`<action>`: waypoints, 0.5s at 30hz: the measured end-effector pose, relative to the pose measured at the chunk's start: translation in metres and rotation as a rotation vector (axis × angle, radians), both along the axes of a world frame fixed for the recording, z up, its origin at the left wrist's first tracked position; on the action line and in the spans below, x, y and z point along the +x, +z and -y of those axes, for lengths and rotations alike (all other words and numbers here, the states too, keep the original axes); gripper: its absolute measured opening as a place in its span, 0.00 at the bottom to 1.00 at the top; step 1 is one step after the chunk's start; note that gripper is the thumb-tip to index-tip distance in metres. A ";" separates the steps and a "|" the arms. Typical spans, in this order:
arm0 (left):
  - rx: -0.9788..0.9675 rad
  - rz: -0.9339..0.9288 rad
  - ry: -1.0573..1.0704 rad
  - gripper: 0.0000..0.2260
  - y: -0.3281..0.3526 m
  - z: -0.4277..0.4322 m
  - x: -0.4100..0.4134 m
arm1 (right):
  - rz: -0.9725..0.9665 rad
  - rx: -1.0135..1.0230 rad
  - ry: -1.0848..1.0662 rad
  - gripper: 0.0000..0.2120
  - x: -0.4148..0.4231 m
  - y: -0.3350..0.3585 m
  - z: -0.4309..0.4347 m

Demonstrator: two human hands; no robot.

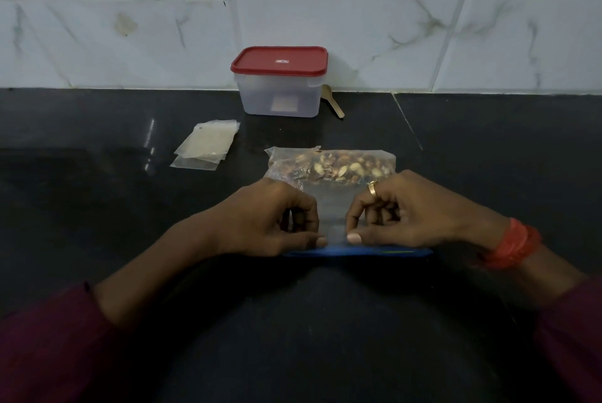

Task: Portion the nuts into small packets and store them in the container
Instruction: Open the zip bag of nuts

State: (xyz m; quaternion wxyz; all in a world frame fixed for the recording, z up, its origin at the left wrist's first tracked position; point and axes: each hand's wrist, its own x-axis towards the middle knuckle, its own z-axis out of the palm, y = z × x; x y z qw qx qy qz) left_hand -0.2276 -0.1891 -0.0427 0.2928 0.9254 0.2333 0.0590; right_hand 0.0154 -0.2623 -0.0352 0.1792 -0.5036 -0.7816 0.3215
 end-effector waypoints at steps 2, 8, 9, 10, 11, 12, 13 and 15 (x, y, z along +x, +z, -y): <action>-0.015 -0.025 -0.014 0.09 0.000 -0.001 0.000 | 0.016 0.051 0.013 0.09 -0.001 -0.002 0.000; 0.136 -0.022 -0.024 0.10 -0.002 0.002 0.001 | 0.063 0.163 0.029 0.13 -0.009 -0.011 -0.001; 0.213 -0.005 -0.020 0.11 -0.003 0.003 0.001 | 0.077 0.185 0.019 0.13 -0.011 -0.011 0.000; 0.297 0.018 -0.011 0.12 -0.004 0.004 0.002 | 0.096 0.209 0.004 0.13 -0.013 -0.011 0.001; 0.378 0.047 0.003 0.12 -0.005 0.004 0.002 | 0.126 0.248 -0.005 0.14 -0.015 -0.011 0.002; 0.450 0.079 0.017 0.13 -0.005 0.005 0.002 | 0.169 0.303 -0.009 0.15 -0.016 -0.012 0.002; 0.510 0.110 0.027 0.13 -0.005 0.006 0.002 | 0.222 0.364 -0.017 0.15 -0.016 -0.012 0.003; 0.604 0.160 0.036 0.11 -0.004 0.005 0.002 | 0.315 0.457 -0.056 0.13 -0.014 -0.012 0.001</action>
